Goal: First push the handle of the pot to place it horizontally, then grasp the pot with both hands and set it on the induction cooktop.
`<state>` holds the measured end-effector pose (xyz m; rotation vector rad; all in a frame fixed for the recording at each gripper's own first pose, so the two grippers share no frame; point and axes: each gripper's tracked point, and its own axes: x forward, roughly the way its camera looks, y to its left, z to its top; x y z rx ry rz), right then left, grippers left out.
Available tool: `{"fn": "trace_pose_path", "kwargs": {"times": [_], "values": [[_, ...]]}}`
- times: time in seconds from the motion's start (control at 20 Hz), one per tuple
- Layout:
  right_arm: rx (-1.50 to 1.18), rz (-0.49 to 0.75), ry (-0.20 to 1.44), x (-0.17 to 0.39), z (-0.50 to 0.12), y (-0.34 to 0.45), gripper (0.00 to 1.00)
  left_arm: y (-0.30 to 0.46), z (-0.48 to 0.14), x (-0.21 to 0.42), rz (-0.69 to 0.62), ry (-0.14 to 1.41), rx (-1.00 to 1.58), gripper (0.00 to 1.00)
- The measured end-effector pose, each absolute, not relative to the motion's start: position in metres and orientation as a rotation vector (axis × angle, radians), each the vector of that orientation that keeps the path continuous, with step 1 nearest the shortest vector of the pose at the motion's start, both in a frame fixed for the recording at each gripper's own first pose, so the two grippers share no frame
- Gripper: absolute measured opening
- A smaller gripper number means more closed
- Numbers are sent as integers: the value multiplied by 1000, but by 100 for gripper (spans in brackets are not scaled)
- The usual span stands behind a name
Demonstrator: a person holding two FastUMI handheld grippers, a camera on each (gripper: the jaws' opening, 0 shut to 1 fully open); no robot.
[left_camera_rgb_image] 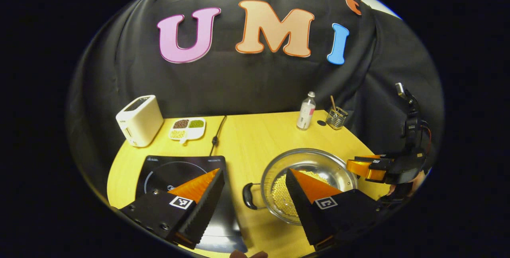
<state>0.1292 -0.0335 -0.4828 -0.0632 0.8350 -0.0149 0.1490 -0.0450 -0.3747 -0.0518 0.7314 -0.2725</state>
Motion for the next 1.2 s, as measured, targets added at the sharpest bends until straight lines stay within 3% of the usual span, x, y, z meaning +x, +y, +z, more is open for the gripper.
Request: {"fn": "trace_pose_path", "kwargs": {"times": [0.1, 0.2, 0.4, 0.7, 0.75, 0.8, 1.0, 1.1, 1.2], "values": [[-65, -38, 840, 131, -485, -48, 55, -50, -392, 146, -264, 777, -76, 95], [-68, -59, 840, 133, -489, -60, 55, -51, -410, 148, -251, 823, -71, 95], [-30, -66, 892, 132, -506, -69, 83, -52, -444, 149, -234, 913, -57, 97], [16, -65, 985, 125, -540, -73, 86, -51, -501, 136, -205, 1054, -55, 97], [25, -66, 1005, 123, -546, -74, 84, -50, -506, 136, -199, 1066, -50, 98], [36, -72, 1022, 120, -552, -76, 75, -51, -511, 134, -196, 1080, -55, 100], [90, -98, 1064, 113, -565, -82, 75, -53, -528, 135, -189, 1125, -88, 96], [100, -82, 1072, 114, -570, -76, 72, -50, -535, 138, -183, 1142, -64, 85], [75, -86, 1066, 117, -569, -76, 60, -51, -540, 143, -190, 1149, -35, 74]]}}
